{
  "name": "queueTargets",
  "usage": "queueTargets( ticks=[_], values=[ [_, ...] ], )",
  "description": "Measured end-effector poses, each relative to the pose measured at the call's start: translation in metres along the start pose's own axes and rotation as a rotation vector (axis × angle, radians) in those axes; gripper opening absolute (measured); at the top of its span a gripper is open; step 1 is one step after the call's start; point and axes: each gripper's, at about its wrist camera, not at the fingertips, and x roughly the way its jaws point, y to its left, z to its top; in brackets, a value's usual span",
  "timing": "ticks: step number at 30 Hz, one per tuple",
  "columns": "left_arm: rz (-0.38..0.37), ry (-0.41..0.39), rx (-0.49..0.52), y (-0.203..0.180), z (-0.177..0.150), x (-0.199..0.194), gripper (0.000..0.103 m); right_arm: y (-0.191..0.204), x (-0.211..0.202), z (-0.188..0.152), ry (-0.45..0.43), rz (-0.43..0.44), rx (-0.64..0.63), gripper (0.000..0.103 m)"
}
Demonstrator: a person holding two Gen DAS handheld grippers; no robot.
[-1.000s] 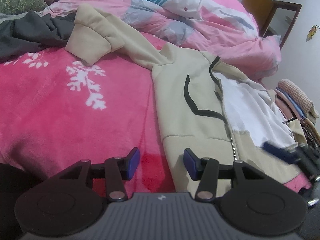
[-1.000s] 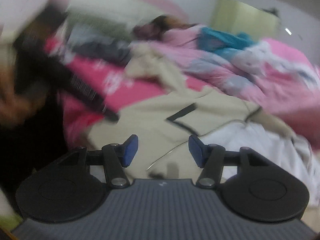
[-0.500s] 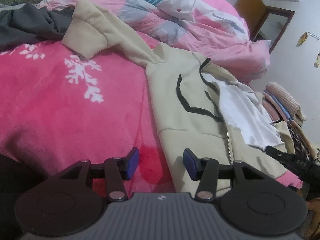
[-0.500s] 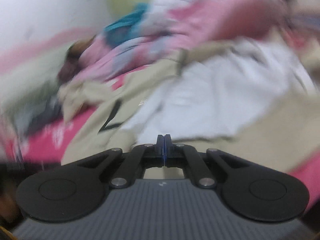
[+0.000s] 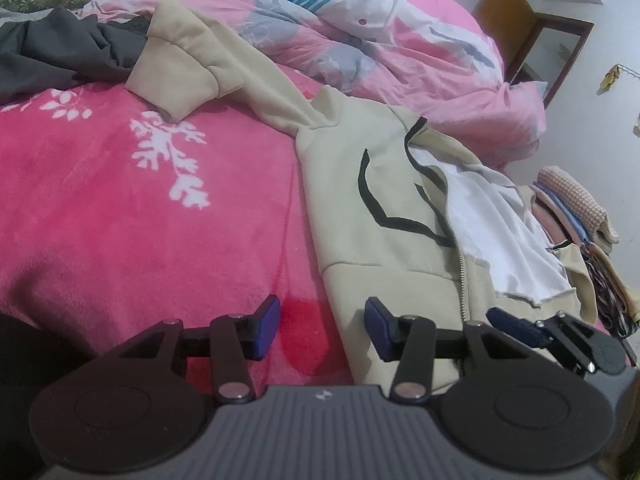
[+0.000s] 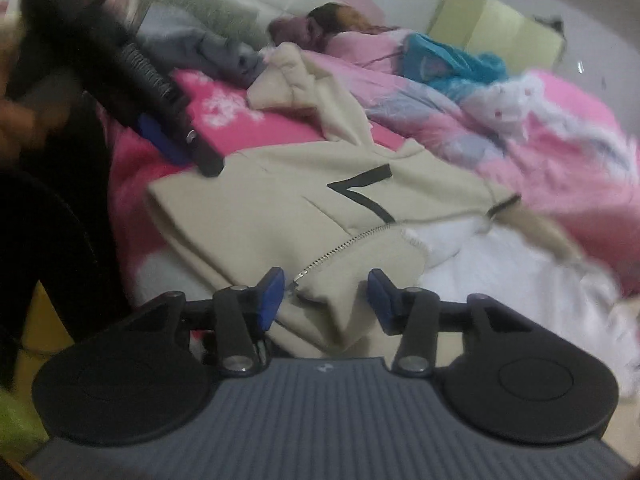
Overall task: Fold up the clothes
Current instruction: 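Move both open tools back above the hoodie, then grasp the hoodie zipper edge with the right tool and pull it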
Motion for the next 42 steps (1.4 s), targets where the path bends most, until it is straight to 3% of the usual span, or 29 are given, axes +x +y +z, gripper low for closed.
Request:
queueTargets(
  ticks=[1, 2, 5, 11, 13, 17, 24, 29, 31, 32, 33, 34, 42],
  values=[
    [-0.003, -0.002, 0.001, 0.001, 0.000, 0.000, 0.047, -0.011, -0.002, 0.001, 0.002, 0.018, 0.093, 0.029],
    [-0.007, -0.003, 0.001, 0.002, 0.000, -0.001, 0.047, -0.021, -0.005, 0.002, 0.003, 0.037, 0.186, 0.018],
    [-0.022, -0.008, -0.002, 0.005, -0.001, -0.001, 0.047, -0.055, -0.011, -0.010, -0.006, 0.047, 0.472, 0.009],
    [-0.041, -0.010, 0.009, 0.008, -0.002, -0.003, 0.047, -0.113, -0.026, -0.077, -0.077, 0.131, 1.160, 0.010],
    [-0.050, -0.007, 0.007, 0.009, -0.002, -0.004, 0.047, -0.118, -0.028, -0.092, -0.090, 0.155, 1.283, 0.011],
    [-0.077, 0.002, 0.002, 0.011, -0.002, -0.007, 0.047, -0.121, -0.028, -0.095, -0.100, 0.194, 1.359, 0.023],
    [-0.094, 0.017, 0.043, 0.001, -0.011, -0.006, 0.047, -0.135, -0.043, -0.100, -0.110, 0.174, 1.468, 0.041],
    [-0.081, 0.016, 0.086, -0.008, -0.015, -0.001, 0.047, -0.141, -0.036, -0.088, -0.044, 0.120, 1.378, 0.043],
    [-0.088, 0.016, 0.080, -0.009, -0.014, -0.001, 0.047, -0.141, -0.026, -0.084, -0.007, 0.123, 1.346, 0.039],
    [-0.089, 0.015, 0.075, -0.009, -0.015, -0.001, 0.047, -0.140, -0.023, -0.080, 0.009, 0.120, 1.317, 0.028],
    [-0.091, 0.014, 0.070, -0.009, -0.015, -0.001, 0.047, -0.139, -0.020, -0.077, 0.024, 0.117, 1.288, 0.008],
    [-0.096, 0.012, 0.066, -0.009, -0.015, -0.001, 0.047, -0.138, -0.019, -0.074, 0.039, 0.106, 1.261, 0.005],
    [-0.152, 0.041, 0.048, -0.012, -0.016, 0.002, 0.047, -0.147, -0.035, -0.082, 0.020, 0.038, 1.269, 0.005]
  ],
)
